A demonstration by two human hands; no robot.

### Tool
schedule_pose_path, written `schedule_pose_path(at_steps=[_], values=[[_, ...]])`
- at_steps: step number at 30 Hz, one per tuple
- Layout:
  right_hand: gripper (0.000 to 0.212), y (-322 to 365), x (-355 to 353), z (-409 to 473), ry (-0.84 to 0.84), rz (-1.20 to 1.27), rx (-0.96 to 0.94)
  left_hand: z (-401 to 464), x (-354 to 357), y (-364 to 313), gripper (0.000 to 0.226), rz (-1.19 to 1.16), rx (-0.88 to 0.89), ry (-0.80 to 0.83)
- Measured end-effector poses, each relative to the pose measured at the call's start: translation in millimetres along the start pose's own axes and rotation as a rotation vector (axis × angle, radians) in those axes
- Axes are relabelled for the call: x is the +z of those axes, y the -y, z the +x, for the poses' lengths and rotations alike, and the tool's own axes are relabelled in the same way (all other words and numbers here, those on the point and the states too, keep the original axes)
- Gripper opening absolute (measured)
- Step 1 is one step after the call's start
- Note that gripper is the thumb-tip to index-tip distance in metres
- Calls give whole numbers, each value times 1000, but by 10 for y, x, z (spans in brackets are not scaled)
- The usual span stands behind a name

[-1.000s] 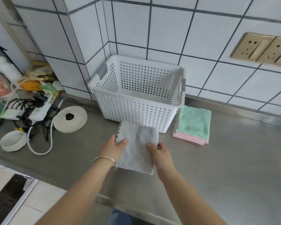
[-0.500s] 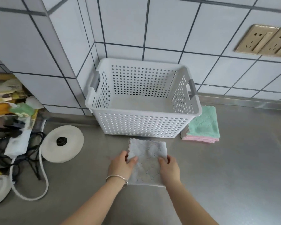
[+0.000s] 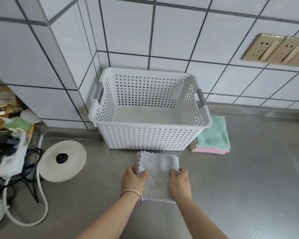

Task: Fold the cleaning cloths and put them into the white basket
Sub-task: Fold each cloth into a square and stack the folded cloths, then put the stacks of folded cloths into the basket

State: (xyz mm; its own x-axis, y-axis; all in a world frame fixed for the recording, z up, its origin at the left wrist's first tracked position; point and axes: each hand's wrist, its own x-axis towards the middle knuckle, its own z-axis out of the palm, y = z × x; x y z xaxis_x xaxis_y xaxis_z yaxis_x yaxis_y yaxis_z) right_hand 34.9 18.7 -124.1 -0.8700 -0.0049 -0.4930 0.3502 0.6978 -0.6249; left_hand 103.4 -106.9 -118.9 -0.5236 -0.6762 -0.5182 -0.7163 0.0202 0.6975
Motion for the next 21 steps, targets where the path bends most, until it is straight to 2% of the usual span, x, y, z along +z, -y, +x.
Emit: schedule_pose_path(at_steps=[3,9,12,16,21], values=[[59,34,-9,43,99,-11,113,13,28,0,61,60,-49,48],[79,-2,-92,149,339,223,299,91,-5,-28,55,94,-141,196],[80,-25,-93,109,346,290,309,95,-57,-60,53,130,-128,236],[70,-16,-157,-56,298,311,236,16,-140,-124,48,161,-63,319],[47,173,-432,-392,141,368,32,-237,-428,-372,64,209,52,443]])
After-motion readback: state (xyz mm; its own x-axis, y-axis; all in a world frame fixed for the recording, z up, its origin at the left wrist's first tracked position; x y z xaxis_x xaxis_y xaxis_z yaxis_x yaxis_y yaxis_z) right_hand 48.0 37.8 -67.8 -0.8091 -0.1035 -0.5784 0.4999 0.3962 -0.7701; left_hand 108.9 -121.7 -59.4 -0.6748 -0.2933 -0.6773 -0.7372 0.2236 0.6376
